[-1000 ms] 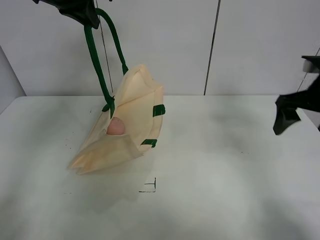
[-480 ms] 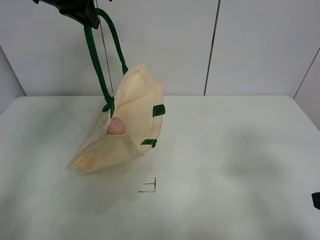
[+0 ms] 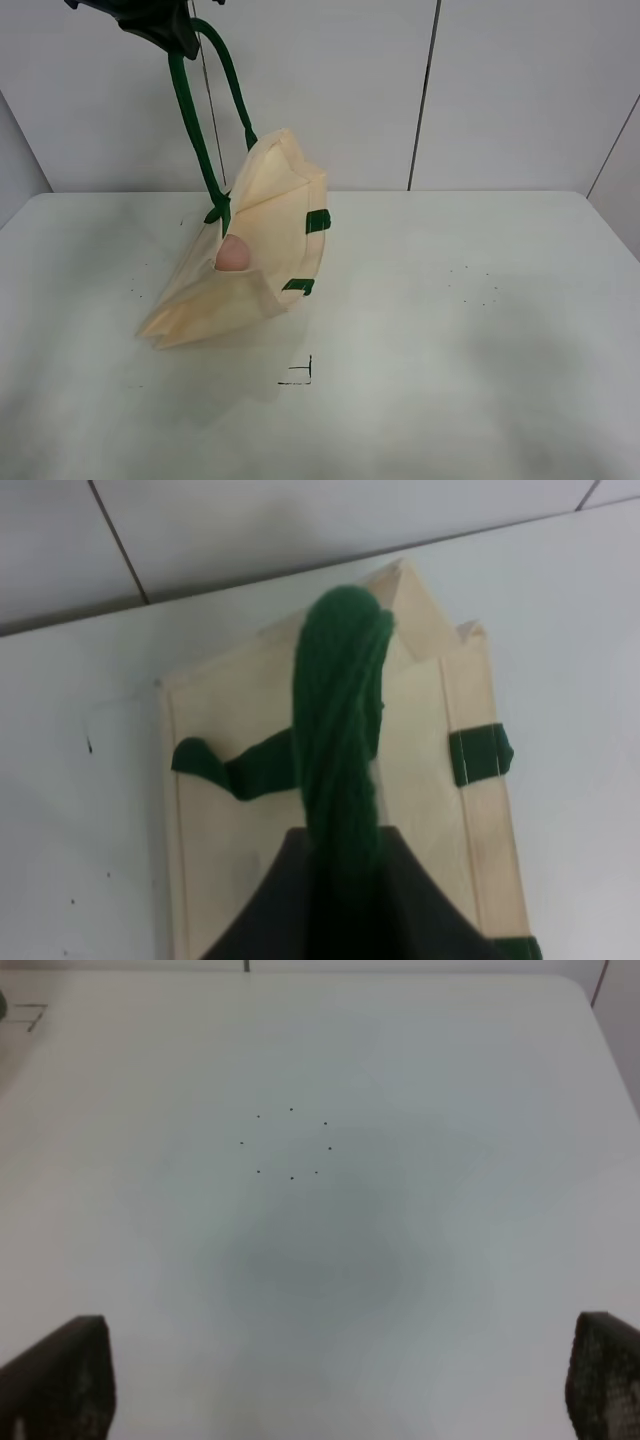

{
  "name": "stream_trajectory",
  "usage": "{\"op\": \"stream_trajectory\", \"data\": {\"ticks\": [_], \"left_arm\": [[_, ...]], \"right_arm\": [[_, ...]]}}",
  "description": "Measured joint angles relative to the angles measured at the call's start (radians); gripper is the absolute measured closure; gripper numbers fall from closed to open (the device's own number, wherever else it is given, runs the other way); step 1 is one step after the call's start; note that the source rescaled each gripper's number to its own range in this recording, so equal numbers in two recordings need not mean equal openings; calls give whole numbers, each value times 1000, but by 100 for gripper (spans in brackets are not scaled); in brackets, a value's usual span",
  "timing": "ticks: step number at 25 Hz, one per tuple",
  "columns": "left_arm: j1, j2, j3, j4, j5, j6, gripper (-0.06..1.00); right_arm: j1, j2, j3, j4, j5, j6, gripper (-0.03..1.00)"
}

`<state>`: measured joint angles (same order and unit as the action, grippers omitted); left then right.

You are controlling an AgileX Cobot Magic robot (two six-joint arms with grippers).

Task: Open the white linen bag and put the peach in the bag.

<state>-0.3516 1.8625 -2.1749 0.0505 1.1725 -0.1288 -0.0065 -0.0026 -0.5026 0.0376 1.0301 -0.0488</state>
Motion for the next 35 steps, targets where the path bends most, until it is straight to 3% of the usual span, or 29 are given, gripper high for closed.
{"op": "stream_trajectory", "data": {"ticks": [6,10,17,19,23,24,29,35], "left_arm": [[0,24,122,-27,-5,0,94],[0,101,212,-82,-65,0,94],[0,281,241,-101,-102,8,92],[0,305,242,-102,-102,10,79],[0,313,244,-93,-103,11,24],[0,313,244,-79,-103,11,16],[1,313,244,12,-103,8,5],[81,313,244,16,-106,7,4]], "right_arm": [[5,0,0,-6,0,6,-3],[5,0,0,-6,0,8,-3],[5,0,0,-6,0,11,-3],[5,0,0,-6,0,11,-3],[5,0,0,-6,0,11,-3],[5,0,0,-6,0,11,-3],[5,0,0,-6,0,11,-3],[5,0,0,-6,0,11,-3]]}}
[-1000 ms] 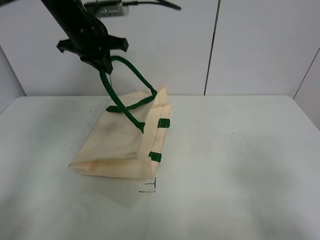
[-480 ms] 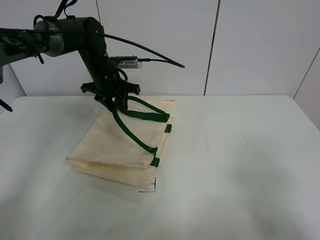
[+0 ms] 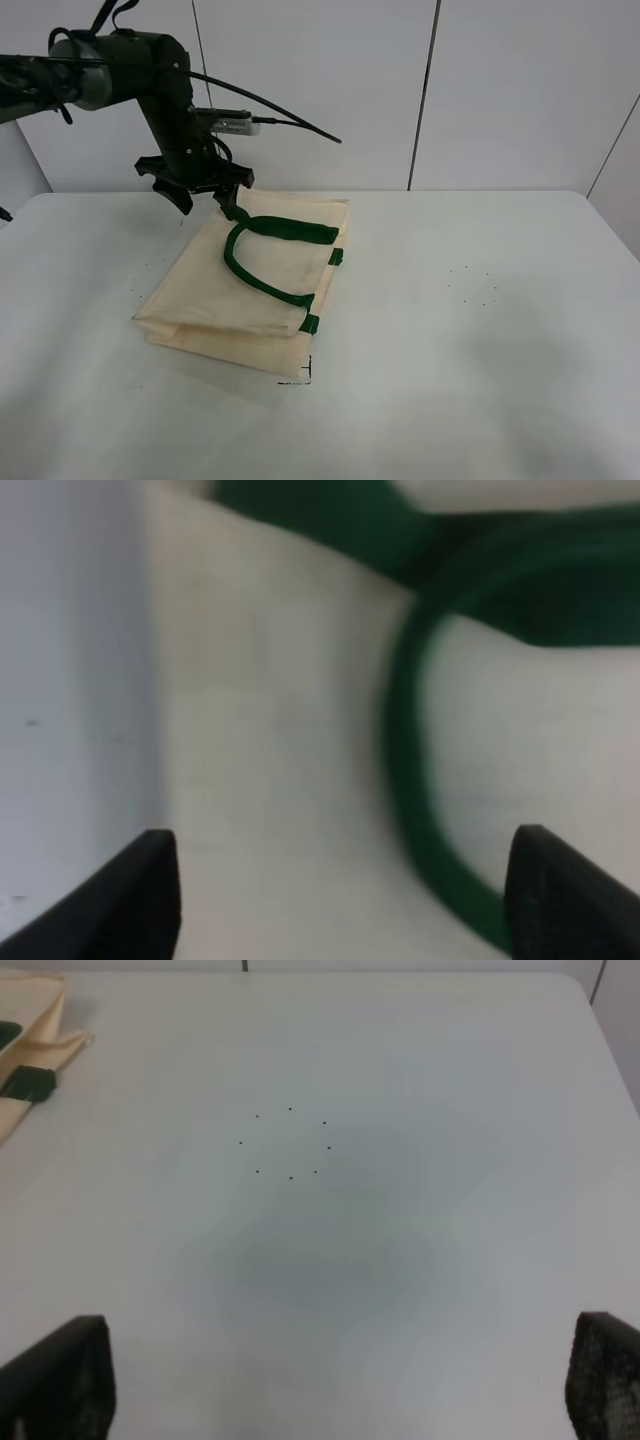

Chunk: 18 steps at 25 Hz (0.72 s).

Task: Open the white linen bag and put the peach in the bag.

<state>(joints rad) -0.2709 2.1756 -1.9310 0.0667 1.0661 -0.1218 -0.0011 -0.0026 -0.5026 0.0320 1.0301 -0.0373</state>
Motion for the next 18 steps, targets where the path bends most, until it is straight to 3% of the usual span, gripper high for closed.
{"op": "stream_trajectory", "data": {"ticks": [9,18], "left_arm": [[224,0,0,11,67,18,4],[233,-86,48,-23,100,39,4]], "right_arm": [[0,0,0,0,0,0,-3],[0,0,0,0,0,1,-3]]}}
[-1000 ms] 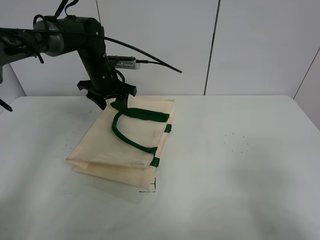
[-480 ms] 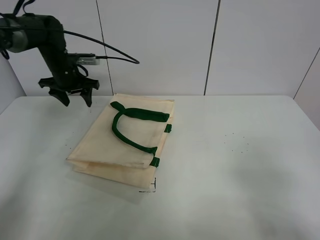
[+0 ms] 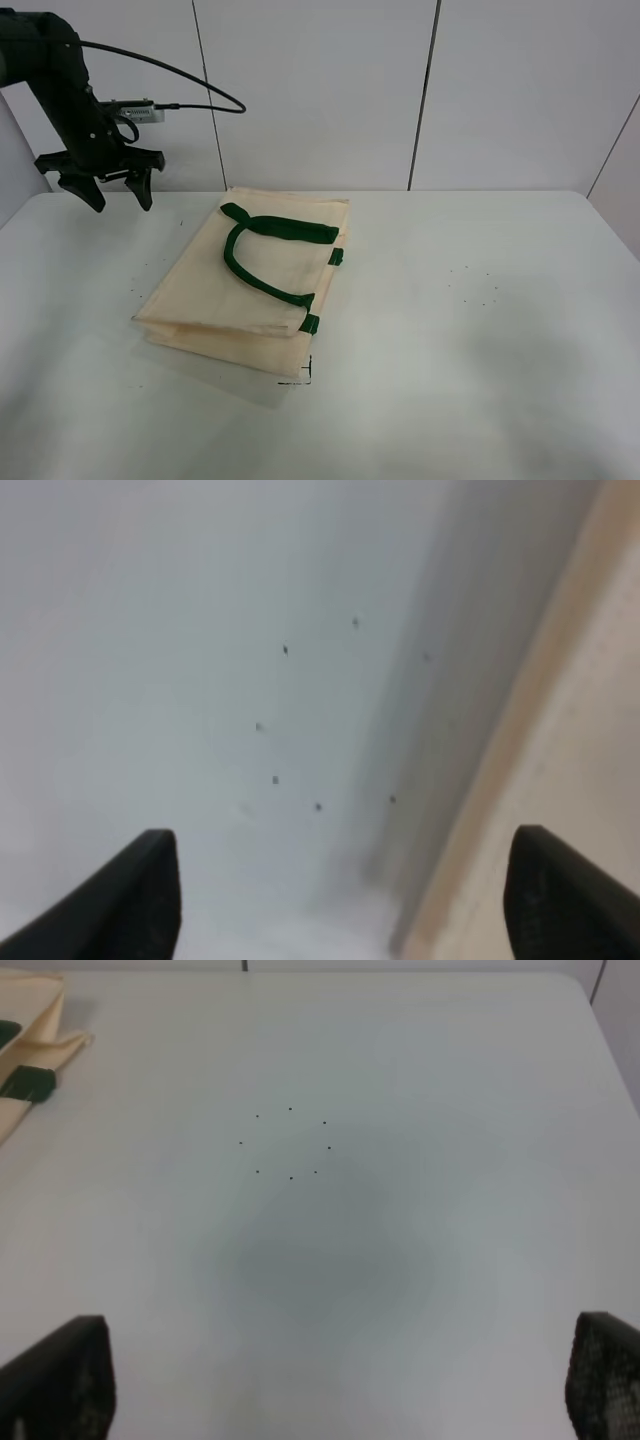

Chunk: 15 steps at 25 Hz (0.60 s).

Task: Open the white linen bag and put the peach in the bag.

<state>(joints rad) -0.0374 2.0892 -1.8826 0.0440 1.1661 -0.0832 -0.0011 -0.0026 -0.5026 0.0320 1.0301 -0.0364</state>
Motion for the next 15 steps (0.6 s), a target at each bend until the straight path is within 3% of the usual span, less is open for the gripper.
{"op": "stream_trajectory", "data": {"ticks": [5,15], "left_arm": [[-6,-178,180,13,0,2,4],[-6,-746,767,37,0,1,6]], "right_arm": [[0,0,0,0,0,0,-3],[0,0,0,0,0,0,-3]]}}
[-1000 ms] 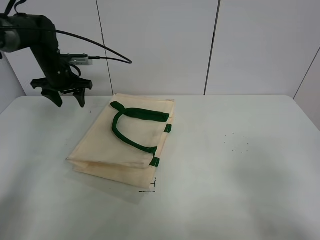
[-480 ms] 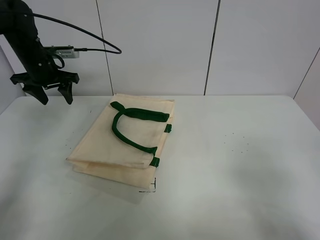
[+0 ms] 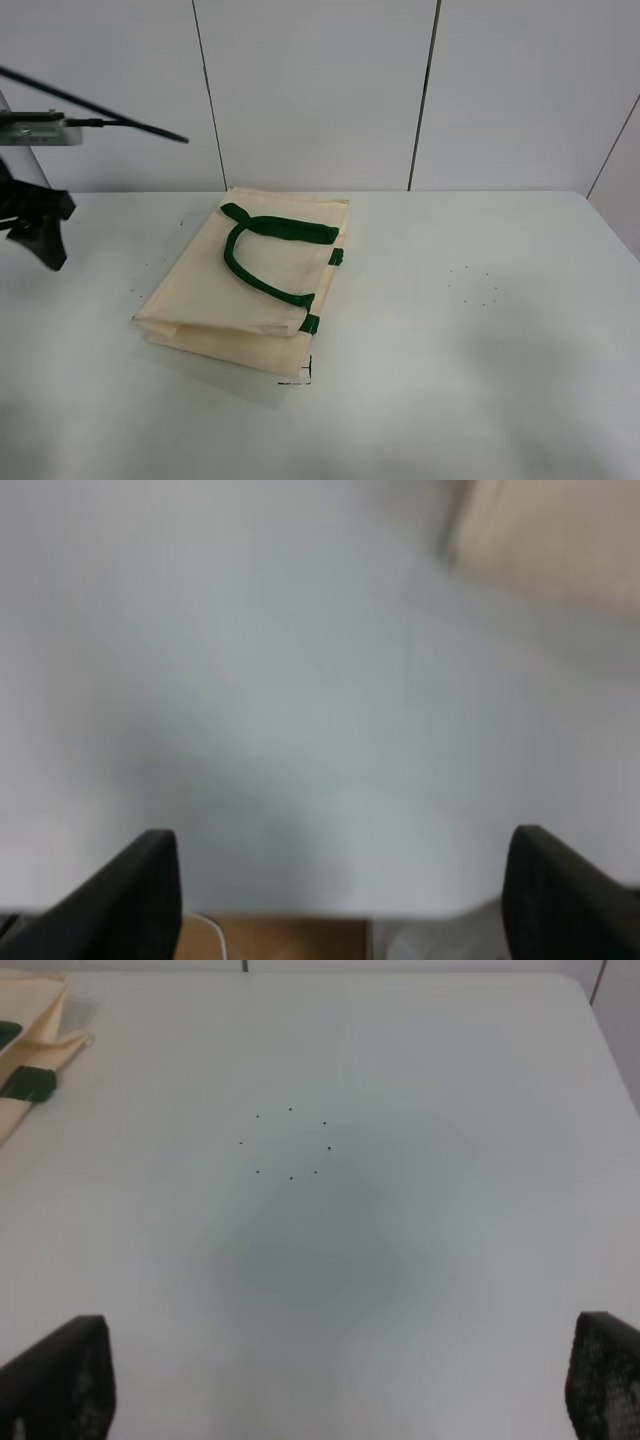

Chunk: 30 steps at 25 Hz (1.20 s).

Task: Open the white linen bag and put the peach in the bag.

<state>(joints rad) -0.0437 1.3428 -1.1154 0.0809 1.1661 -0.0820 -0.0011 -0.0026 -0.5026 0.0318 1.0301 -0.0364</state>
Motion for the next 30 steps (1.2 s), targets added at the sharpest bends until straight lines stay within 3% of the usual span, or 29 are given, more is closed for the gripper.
{"op": "stream_trajectory", "data": {"ticks": [7,14,25,30], "left_arm": [[0,-412,371,17,-15,0,8],[0,-786,600,10,-98,1,8],[0,-1264,621,-7,-113,16,8],[0,-1347,621,-7,-112,16,8]], "right_arm": [[0,0,0,0,0,0,-3],[0,0,0,0,0,0,-3],[0,0,0,0,0,0,-3],[0,0,0,0,0,0,-3]]}}
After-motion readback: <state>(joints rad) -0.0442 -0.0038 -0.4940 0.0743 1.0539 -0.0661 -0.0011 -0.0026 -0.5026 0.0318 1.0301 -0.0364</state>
